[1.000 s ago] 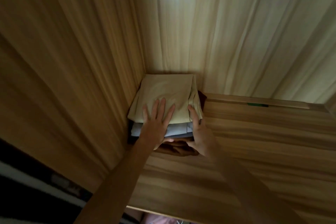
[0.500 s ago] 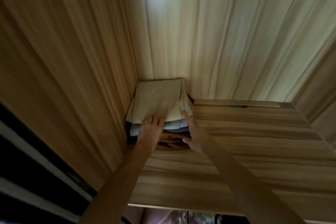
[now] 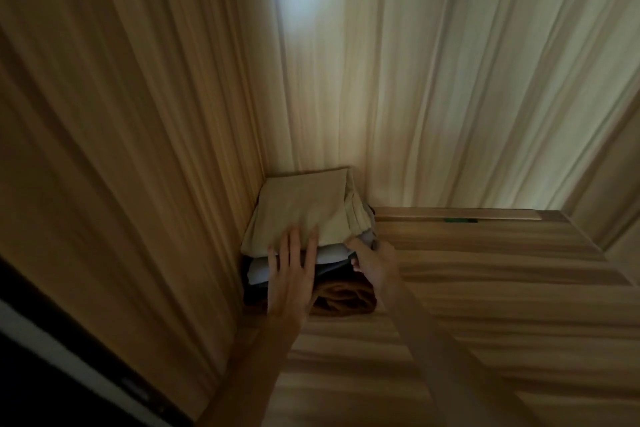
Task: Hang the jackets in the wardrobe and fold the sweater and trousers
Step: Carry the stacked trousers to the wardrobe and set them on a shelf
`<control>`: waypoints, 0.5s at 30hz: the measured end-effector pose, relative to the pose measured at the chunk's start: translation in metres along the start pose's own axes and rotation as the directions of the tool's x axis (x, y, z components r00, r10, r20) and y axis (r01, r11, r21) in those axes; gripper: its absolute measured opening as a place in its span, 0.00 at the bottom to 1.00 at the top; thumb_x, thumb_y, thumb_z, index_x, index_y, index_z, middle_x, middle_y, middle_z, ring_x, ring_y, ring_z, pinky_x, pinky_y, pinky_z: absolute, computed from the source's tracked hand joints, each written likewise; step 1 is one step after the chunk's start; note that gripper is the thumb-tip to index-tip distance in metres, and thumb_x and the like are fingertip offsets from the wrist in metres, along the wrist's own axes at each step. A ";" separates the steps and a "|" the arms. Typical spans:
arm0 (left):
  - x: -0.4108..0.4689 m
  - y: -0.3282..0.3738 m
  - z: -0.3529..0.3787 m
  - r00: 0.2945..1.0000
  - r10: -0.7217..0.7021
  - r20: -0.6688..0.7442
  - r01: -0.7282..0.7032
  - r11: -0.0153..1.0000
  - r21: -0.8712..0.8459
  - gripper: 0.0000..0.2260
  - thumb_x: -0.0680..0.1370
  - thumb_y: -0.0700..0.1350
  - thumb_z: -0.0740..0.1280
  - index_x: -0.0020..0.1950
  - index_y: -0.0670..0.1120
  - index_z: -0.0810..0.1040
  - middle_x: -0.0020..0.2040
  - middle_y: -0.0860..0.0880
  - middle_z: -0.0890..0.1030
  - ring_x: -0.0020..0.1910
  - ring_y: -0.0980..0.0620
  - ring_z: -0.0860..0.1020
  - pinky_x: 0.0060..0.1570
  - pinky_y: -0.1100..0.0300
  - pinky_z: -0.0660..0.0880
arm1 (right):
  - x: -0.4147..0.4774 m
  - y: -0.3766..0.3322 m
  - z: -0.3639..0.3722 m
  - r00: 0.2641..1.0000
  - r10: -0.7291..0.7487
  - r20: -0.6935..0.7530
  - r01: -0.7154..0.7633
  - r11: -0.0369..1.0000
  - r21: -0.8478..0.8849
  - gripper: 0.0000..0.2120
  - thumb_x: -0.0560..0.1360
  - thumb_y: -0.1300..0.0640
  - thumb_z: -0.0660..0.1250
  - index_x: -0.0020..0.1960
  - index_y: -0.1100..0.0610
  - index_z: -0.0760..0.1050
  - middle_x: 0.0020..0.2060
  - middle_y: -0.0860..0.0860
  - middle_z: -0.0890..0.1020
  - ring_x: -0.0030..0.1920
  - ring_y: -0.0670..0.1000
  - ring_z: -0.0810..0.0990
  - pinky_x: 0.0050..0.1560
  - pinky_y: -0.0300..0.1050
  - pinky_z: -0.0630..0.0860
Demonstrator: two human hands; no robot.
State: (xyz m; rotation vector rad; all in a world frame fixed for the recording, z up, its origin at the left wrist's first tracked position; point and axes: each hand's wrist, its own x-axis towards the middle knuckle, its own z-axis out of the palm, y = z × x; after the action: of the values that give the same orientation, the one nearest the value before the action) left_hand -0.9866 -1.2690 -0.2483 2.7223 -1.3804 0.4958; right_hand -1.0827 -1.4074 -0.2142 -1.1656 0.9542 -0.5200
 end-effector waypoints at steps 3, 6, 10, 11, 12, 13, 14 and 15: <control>0.005 0.003 0.001 0.998 0.057 -0.022 -0.058 0.997 -0.053 0.55 0.67 0.60 0.76 0.82 0.45 0.47 0.80 0.38 0.55 0.78 0.38 0.58 0.73 0.37 0.58 | -0.006 0.013 -0.007 0.997 0.017 -0.073 -0.017 1.000 -0.002 0.03 0.76 0.64 0.68 0.43 0.61 0.78 0.31 0.54 0.79 0.30 0.49 0.76 0.34 0.43 0.76; 0.002 -0.002 0.011 0.993 0.118 0.028 -0.116 0.990 -0.082 0.57 0.62 0.56 0.80 0.82 0.47 0.51 0.81 0.41 0.55 0.78 0.40 0.57 0.74 0.37 0.58 | -0.001 0.026 -0.016 0.995 0.079 -0.061 -0.086 0.987 -0.136 0.01 0.77 0.62 0.68 0.48 0.60 0.77 0.36 0.55 0.82 0.31 0.49 0.81 0.33 0.42 0.81; 0.000 -0.005 0.016 0.987 0.145 0.064 -0.141 0.988 -0.064 0.57 0.65 0.59 0.77 0.82 0.46 0.43 0.82 0.41 0.45 0.80 0.40 0.47 0.75 0.37 0.52 | 0.003 0.025 -0.021 0.996 -0.081 -0.036 0.050 0.850 -0.524 0.17 0.76 0.51 0.72 0.58 0.62 0.76 0.47 0.55 0.83 0.45 0.54 0.83 0.46 0.51 0.81; 0.001 -0.005 0.013 0.987 0.143 0.071 -0.139 0.988 -0.059 0.58 0.65 0.60 0.76 0.82 0.46 0.43 0.82 0.41 0.44 0.80 0.40 0.46 0.75 0.37 0.51 | -0.001 0.023 -0.022 0.986 -0.164 -0.017 0.118 0.772 -0.625 0.21 0.76 0.49 0.72 0.60 0.63 0.73 0.51 0.55 0.81 0.50 0.56 0.82 0.47 0.49 0.78; 0.001 -0.005 0.010 0.986 0.149 0.080 -0.143 0.987 -0.068 0.58 0.64 0.60 0.76 0.82 0.46 0.43 0.82 0.41 0.44 0.80 0.40 0.45 0.75 0.37 0.51 | -0.007 0.020 -0.022 0.973 -0.229 0.013 0.173 0.695 -0.698 0.23 0.76 0.49 0.71 0.62 0.63 0.70 0.55 0.56 0.78 0.55 0.57 0.79 0.49 0.47 0.75; 0.001 -0.006 0.006 0.985 0.150 0.089 -0.142 0.986 -0.084 0.58 0.63 0.60 0.76 0.82 0.46 0.44 0.82 0.41 0.44 0.80 0.40 0.45 0.76 0.37 0.51 | -0.012 0.015 -0.023 0.961 -0.273 0.040 0.211 0.632 -0.746 0.25 0.76 0.49 0.71 0.64 0.64 0.68 0.58 0.57 0.76 0.58 0.57 0.77 0.51 0.46 0.74; 0.001 -0.007 0.002 0.984 0.150 0.093 -0.140 0.984 -0.109 0.57 0.63 0.60 0.75 0.82 0.46 0.45 0.82 0.41 0.45 0.80 0.40 0.46 0.76 0.38 0.51 | -0.017 0.010 -0.025 0.948 -0.311 0.066 0.241 0.567 -0.788 0.26 0.76 0.49 0.71 0.65 0.63 0.66 0.60 0.58 0.73 0.61 0.57 0.75 0.54 0.47 0.72; -0.001 -0.007 -0.005 0.982 0.145 0.119 -0.130 0.983 -0.127 0.56 0.64 0.60 0.75 0.82 0.46 0.46 0.81 0.41 0.46 0.80 0.40 0.48 0.75 0.38 0.53 | -0.022 0.004 -0.028 0.935 -0.343 0.094 0.265 0.493 -0.829 0.27 0.76 0.50 0.71 0.67 0.62 0.64 0.62 0.57 0.72 0.62 0.57 0.73 0.57 0.47 0.71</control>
State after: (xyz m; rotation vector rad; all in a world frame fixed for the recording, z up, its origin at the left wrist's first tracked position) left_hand -0.9829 -1.2623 -0.2430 2.6170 -1.5828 0.2396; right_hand -1.1187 -1.4036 -0.2129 -2.2506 1.1072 -0.3830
